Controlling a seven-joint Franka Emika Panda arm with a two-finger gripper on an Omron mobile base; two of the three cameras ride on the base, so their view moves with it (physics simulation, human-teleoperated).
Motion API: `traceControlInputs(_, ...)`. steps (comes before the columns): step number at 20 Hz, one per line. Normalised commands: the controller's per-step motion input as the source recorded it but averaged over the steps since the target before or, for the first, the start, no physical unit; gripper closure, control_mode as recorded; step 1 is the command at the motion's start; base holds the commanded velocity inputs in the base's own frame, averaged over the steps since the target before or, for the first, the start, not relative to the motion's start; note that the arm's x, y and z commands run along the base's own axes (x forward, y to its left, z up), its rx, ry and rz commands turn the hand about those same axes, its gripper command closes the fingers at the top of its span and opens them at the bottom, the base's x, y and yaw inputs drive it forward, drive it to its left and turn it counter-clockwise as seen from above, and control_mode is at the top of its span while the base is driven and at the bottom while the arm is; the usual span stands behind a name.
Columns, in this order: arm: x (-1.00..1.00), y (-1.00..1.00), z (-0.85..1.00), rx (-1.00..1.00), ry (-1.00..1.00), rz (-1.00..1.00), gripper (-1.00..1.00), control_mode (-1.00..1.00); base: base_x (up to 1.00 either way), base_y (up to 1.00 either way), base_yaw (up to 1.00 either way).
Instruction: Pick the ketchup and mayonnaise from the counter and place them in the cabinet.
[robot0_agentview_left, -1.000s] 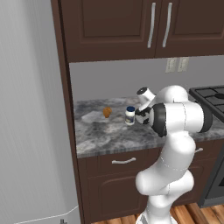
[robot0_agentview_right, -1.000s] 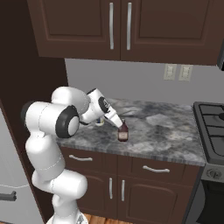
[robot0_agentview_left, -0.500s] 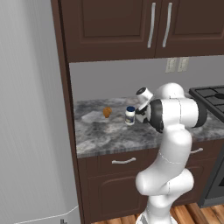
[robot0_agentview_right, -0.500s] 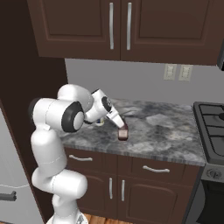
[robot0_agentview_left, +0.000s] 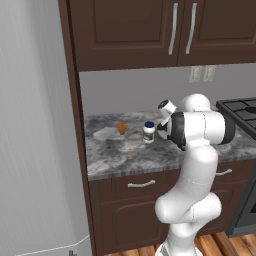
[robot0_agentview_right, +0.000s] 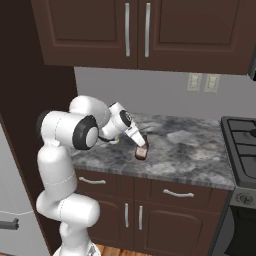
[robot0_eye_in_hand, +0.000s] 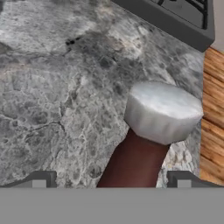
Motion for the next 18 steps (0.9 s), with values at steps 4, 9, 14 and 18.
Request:
traceControlInputs(4,0.10,-0.12,-0.01,-0.06,-0.01,-0.10,1.00,-1.00,0.00,0.00,0.00)
traceControlInputs(9,0.02,-0.17,0.00,-0.03,-0.04,-0.10,1.00,-1.00,0.00,0.00,0.00)
traceControlInputs(14,-0.05,-0.01,0.02,-0.01,-0.10,-0.01,1.00,-1.00,0.00,0.00,0.00)
traceControlInputs(18,-0.25,0.00,0.17,0.00,-0.14,0.01,1.00,-1.00,0.00,0.00,0.00)
